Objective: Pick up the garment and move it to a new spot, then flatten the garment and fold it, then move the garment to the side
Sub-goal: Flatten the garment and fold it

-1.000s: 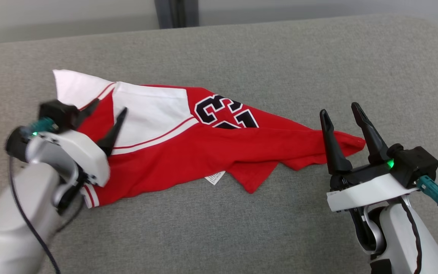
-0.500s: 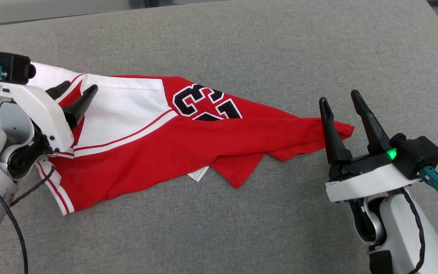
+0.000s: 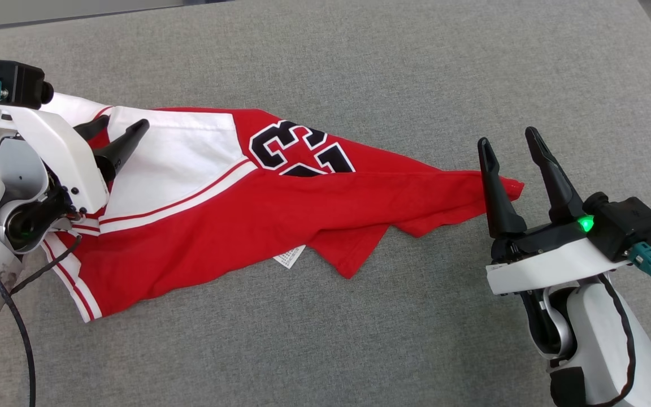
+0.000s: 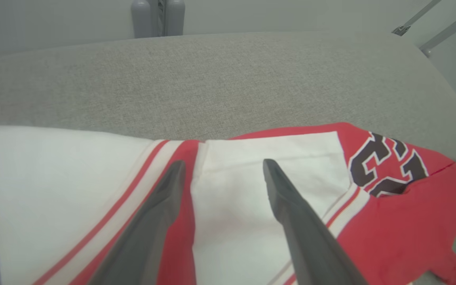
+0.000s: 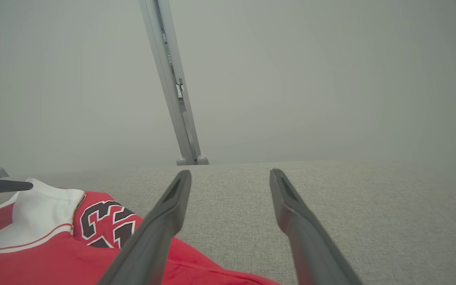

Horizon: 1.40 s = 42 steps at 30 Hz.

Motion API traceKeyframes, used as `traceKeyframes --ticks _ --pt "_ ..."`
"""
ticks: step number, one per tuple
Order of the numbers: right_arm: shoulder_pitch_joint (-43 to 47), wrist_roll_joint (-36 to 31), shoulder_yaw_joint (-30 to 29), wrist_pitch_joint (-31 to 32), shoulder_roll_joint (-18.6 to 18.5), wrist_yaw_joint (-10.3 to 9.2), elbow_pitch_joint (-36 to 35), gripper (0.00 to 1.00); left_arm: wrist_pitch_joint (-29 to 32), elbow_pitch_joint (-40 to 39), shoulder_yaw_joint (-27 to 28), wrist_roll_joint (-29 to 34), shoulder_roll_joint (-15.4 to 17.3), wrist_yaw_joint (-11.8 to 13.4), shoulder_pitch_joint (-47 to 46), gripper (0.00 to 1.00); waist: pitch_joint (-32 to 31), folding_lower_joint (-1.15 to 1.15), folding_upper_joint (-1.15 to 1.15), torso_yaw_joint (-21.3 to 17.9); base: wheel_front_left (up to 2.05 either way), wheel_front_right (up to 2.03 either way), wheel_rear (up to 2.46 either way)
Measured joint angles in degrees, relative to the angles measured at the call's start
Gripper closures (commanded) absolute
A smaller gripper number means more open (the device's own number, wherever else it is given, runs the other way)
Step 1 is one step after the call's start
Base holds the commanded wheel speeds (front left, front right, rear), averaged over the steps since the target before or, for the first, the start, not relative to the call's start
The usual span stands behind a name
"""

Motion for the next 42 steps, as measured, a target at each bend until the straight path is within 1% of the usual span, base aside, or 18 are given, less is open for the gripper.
traceKeyframes --ticks 9,10,11,12,13,19,24,27,32,33,35,38,39,40,41,42 --pt "-0.35 -0.01 0.02 0.0 0.0 0.0 0.01 0.0 0.8 2.36 -2.87 -2.35 -0.52 0.0 -2.07 0.0 0.63 0.0 0.0 -0.2 0.0 0.0 0.0" --pt "-0.43 -0.01 -0.03 0.0 -0.01 0.01 0.02 0.0 0.8 2.43 -3.14 -2.64 -0.6 0.0 -2.09 0.2 0.64 0.0 0.0 -0.2 0.0 0.0 0.0" --pt "-0.46 -0.01 -0.07 0.0 0.0 0.0 0.02 0.0 0.71 2.5 -3.39 -2.91 -0.69 0.0 -2.18 0.57 0.64 0.0 0.0 -0.19 0.0 0.0 0.0" --pt "-0.46 -0.01 -0.1 0.0 0.0 0.01 0.05 0.0 0.62 2.58 -3.61 -3.35 -0.73 0.0 -2.33 0.83 0.61 0.0 0.0 -0.17 0.0 0.0 0.0" --pt "-0.46 -0.01 -0.14 0.0 -0.01 0.0 0.11 0.0 0.45 2.69 -3.86 -3.67 -0.71 0.0 -2.59 1.0 0.55 0.0 0.0 -0.14 0.0 0.0 0.0" --pt "-0.35 -0.02 -0.24 0.0 0.0 0.01 0.63 0.0 -1.42 2.26 -5.25 -4.76 -0.43 0.0 -2.98 1.0 -0.49 0.0 0.0 0.28 0.0 0.0 0.0" --pt "0.15 -0.32 -0.24 0.01 0.0 0.01 1.07 0.0 -5.61 0.3 -6.58 -4.9 -0.04 0.0 -2.74 1.0 -2.31 0.0 0.0 0.89 0.0 0.0 0.0" --pt "0.58 -0.62 -0.48 0.0 0.0 0.0 1.41 0.0 -10.65 -1.03 -7.21 -3.9 -0.09 0.0 -2.8 1.0 -3.75 0.0 0.0 1.47 0.0 0.0 0.0" --pt "1.7 -1.2 -1.13 0.0 0.0 0.01 2.22 0.0 -21.03 -2.54 -8.35 -0.19 -0.94 0.0 -4.29 1.0 -6.62 0.0 0.0 2.84 0.0 0.0 0.0" --pt "2.36 -1.35 -1.34 0.0 0.02 0.01 2.42 0.0 -25.46 -1.96 -8.38 1.62 -1.44 0.0 -5.72 1.0 -7.92 0.0 0.0 3.47 0.0 0.0 0.0" --pt "2.78 -1.36 -1.34 0.0 -0.01 0.0 2.67 0.0 -27.97 -1.07 -8.45 3.47 -2.23 0.0 -6.78 1.0 -9.31 0.0 0.0 3.99 0.0 0.0 0.0" --pt "3.19 -1.33 -1.09 0.0 0.0 0.01 2.71 0.0 -29.86 0.62 -6.73 7.36 -3.77 0.32 -8.59 1.0 -11.38 0.0 0.0 4.53 0.0 0.0 0.0" --pt "3.19 -1.33 -1.09 0.0 0.0 0.01 2.71 0.0 -29.86 0.62 -6.73 7.36 -3.77 0.32 -8.59 1.0 -11.38 0.0 0.0 4.53 0.0 0.0 0.0" --pt "3.57 -1.32 -1.05 0.0 0.03 0.01 2.76 0.0 -29.97 0.74 -5.41 9.07 -4.27 0.92 -9.39 1.0 -12.02 0.0 0.0 4.66 0.0 0.0 0.0" --pt "3.92 -1.31 -1.14 0.01 0.0 0.0 2.87 0.0 -30.06 -1.78 -0.01 13.79 -5.41 2.27 -10.55 1.0 -13.13 0.0 0.0 4.88 0.0 0.0 0.0" --pt "3.94 -1.26 -1.25 0.01 0.02 0.0 2.86 0.0 -30.21 -3.63 2.88 16.55 -5.94 2.82 -10.81 1.0 -13.59 0.0 0.0 4.97 0.0 0.0 0.0"
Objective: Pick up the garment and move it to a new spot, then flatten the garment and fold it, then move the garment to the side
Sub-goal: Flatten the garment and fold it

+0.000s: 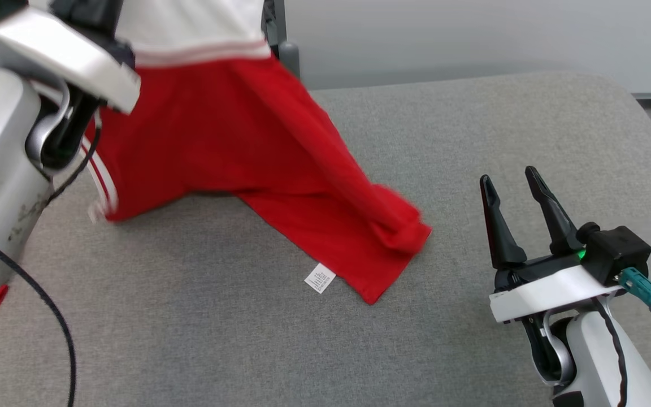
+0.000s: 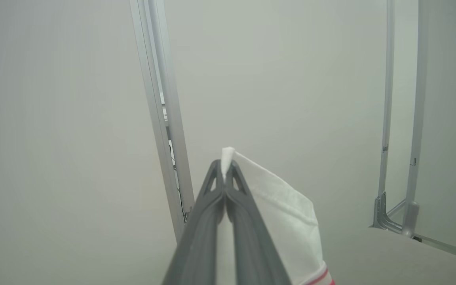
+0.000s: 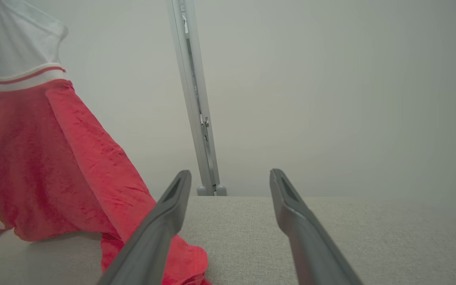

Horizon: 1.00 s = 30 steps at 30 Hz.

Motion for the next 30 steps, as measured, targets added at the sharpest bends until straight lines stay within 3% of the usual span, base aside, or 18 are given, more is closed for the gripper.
traceKeyframes --ticks 6,12,22,30 --pt "1.24 0.0 -1.68 0.0 -0.04 0.01 -0.03 0.0 -0.05 -9.37 10.29 14.48 -1.78 0.4 6.81 1.0 -1.65 0.0 0.0 1.11 0.0 0.0 0.0" --pt "2.16 -0.05 -2.85 -0.01 -0.05 0.0 -0.01 0.0 -0.05 -11.47 9.93 23.74 0.19 -1.29 14.46 1.0 -2.41 0.0 0.0 3.37 0.0 0.0 0.0" --pt "3.15 -0.37 -3.65 -0.01 -0.01 0.0 1.23 0.0 -0.05 -11.57 4.5 26.86 3.3 -2.57 26.74 1.0 -3.32 0.0 0.0 7.34 0.0 0.0 0.0" --pt "3.03 -0.65 -5.15 -0.01 0.01 0.0 8.4 0.0 -0.05 -12.39 2.57 26.66 1.77 -2.66 33.67 1.0 -3.84 0.0 0.0 10.38 0.0 0.0 0.0"
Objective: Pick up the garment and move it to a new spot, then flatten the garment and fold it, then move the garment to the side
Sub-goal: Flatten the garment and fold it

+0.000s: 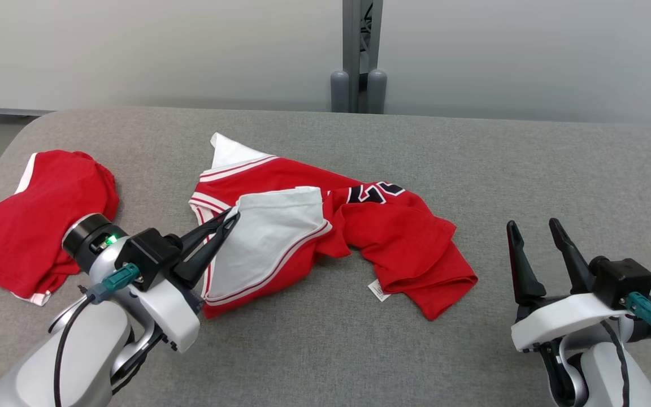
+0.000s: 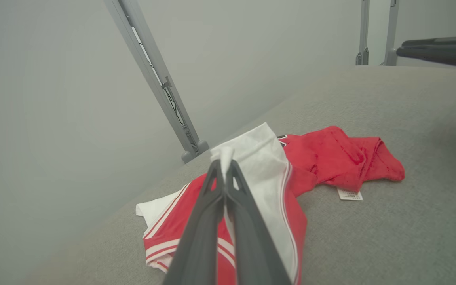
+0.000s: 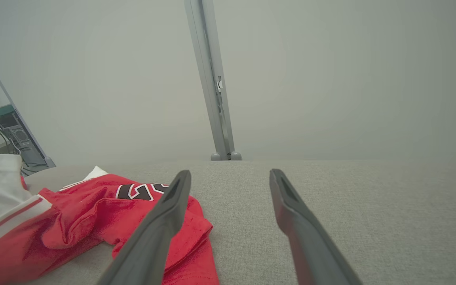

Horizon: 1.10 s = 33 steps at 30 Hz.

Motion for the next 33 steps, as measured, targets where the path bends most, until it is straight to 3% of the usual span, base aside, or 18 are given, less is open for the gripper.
traceKeyframes --ticks 7,16,33 --pt "-6.02 2.53 0.48 0.03 -0.14 0.0 13.02 0.0 0.0 -1.05 2.6 0.8 -2.74 -0.16 1.91 1.0 0.85 0.0 0.0 2.16 0.0 0.0 0.0" --pt "-16.02 13.23 8.16 5.68 -1.94 0.01 26.17 0.0 0.0 -2.09 3.74 2.0 -4.87 -0.16 1.86 1.0 3.45 0.0 0.0 4.35 0.0 0.0 0.0" --pt "-22.52 26.75 17.71 8.4 -4.52 0.0 34.63 0.0 0.0 -2.23 3.23 1.92 -5.88 -0.16 -0.03 1.0 5.88 0.0 0.0 6.19 0.0 0.0 0.0"
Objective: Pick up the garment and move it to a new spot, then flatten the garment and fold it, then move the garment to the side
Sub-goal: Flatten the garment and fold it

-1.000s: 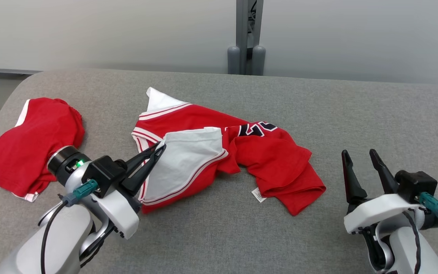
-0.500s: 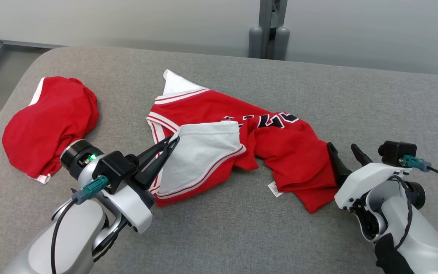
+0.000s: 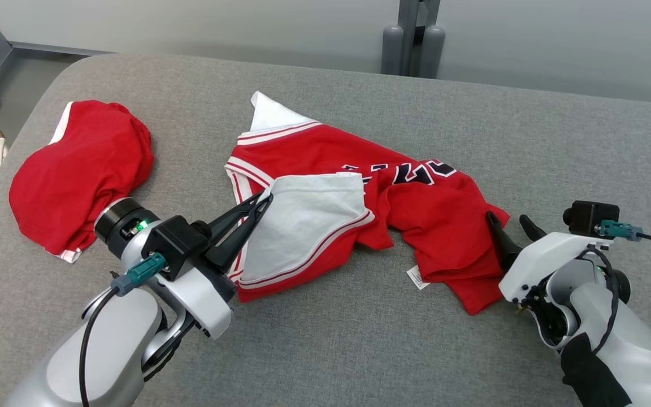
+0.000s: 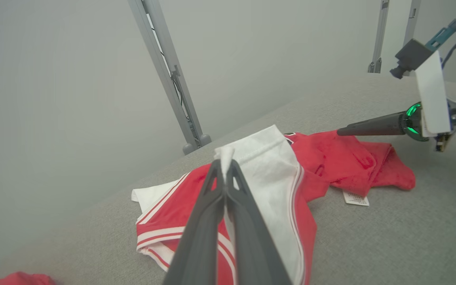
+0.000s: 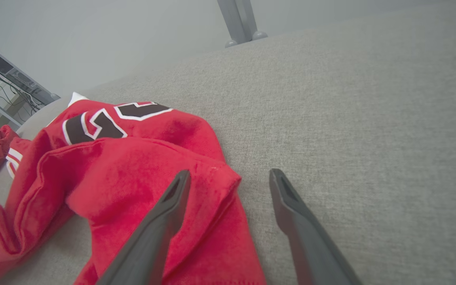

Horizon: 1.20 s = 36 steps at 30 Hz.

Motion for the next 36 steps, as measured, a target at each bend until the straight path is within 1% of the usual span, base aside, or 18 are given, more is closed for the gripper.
traceKeyframes --ticks 6,7,8,9,10,11,17,21,25,29,32,33,36 --pt "-0.97 2.65 2.68 -0.69 -0.57 0.0 1.37 0.0 0.0 0.02 -0.16 -0.36 -0.05 0.0 -0.04 1.0 0.18 0.0 0.0 0.16 0.0 0.0 0.0" --pt "-1.02 3.05 3.05 -0.79 -0.59 0.0 1.52 0.15 0.0 0.02 -0.18 -0.42 -0.05 0.0 -0.06 1.0 0.2 0.0 0.0 0.16 0.0 0.0 0.0" --pt "-1.09 3.46 3.41 -1.03 -0.67 0.0 1.63 0.51 0.0 0.02 -0.2 -0.42 -0.05 0.0 -0.09 1.0 0.23 0.0 0.0 0.16 0.0 0.0 0.0" --pt "-1.2 3.82 3.78 -1.07 -0.77 0.0 1.74 0.67 0.0 0.03 -0.21 -0.43 -0.04 0.0 -0.1 1.0 0.25 0.0 0.0 0.15 0.0 0.0 0.0" --pt "-1.35 4.3 4.25 -1.15 -0.87 0.0 1.88 0.92 0.0 0.04 -0.21 -0.43 -0.04 0.0 -0.11 1.0 0.26 0.0 0.0 0.14 0.0 0.0 0.0" --pt "-1.49 4.67 4.66 -1.31 -0.92 0.0 1.99 1.0 0.0 0.04 -0.22 -0.43 -0.04 0.0 -0.12 1.0 0.27 0.0 0.0 0.13 0.0 0.0 0.0" --pt "-2.02 6.61 7.04 -2.58 -1.64 0.0 2.22 1.0 0.0 0.09 -0.21 -0.51 -0.05 0.0 -0.2 1.0 0.37 0.0 0.0 0.07 0.0 0.0 0.0" --pt "-2.11 7.48 9.16 -4.48 -2.44 0.0 2.3 1.0 0.0 0.24 0.02 -0.54 -0.08 0.0 -0.22 1.0 0.05 0.0 0.0 -0.13 0.0 0.0 0.0" --pt "-2.16 7.44 11.16 -6.36 -3.57 0.0 1.55 1.0 0.0 0.3 0.53 -0.97 -0.21 0.0 -0.17 1.0 -0.74 0.0 0.0 -0.35 0.0 0.0 0.0" --pt "-2.25 6.0 12.55 -7.83 -5.05 0.01 0.14 1.0 0.0 0.33 1.34 -1.0 -0.32 0.0 0.06 1.0 -2.04 0.0 0.0 -0.68 0.0 0.0 0.0" --pt "-3.15 2.76 12.57 -8.15 -6.95 0.0 -1.69 1.0 0.0 0.35 2.63 -1.22 -0.57 0.0 0.4 1.0 -3.16 0.0 0.0 -1.04 0.0 0.0 0.0" --pt "-3.97 -1.03 10.77 -8.26 -8.48 0.01 -4.8 1.0 0.0 0.34 3.7 -1.16 -0.52 0.0 0.79 1.0 -3.96 0.0 0.0 -1.42 0.0 0.0 0.0" --pt "-4.24 -7.81 6.95 -8.32 -10.14 0.01 -8.92 1.0 0.0 0.33 5.12 -0.42 -0.16 0.0 1.11 1.0 -5.19 0.0 0.0 -2.09 0.0 0.0 0.0"
